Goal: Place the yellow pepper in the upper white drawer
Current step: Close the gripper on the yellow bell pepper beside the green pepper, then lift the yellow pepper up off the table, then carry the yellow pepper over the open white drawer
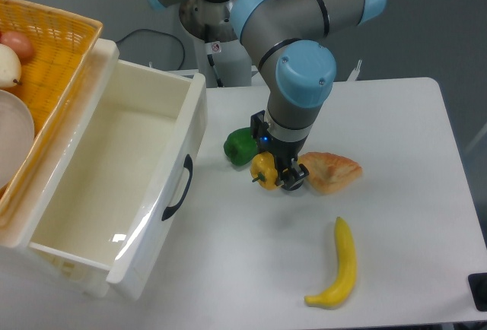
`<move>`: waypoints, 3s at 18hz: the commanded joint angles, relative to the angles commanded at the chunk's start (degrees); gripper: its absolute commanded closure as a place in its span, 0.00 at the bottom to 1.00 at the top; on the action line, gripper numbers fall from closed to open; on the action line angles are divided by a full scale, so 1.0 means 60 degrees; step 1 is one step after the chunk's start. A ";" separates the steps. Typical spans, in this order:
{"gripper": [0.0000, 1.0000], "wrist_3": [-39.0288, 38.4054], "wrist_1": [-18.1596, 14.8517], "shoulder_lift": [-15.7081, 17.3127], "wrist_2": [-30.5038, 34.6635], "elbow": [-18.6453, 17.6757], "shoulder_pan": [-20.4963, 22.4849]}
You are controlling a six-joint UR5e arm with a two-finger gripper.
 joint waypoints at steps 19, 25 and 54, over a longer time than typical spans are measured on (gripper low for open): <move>0.86 -0.1567 -0.0951 0.0804 -0.0819 0.0117 0.0688; 0.86 -0.2358 -0.1214 0.0849 -0.1639 0.0278 0.0966; 0.85 -0.6928 -0.1758 0.2212 -0.4731 0.0220 -0.0234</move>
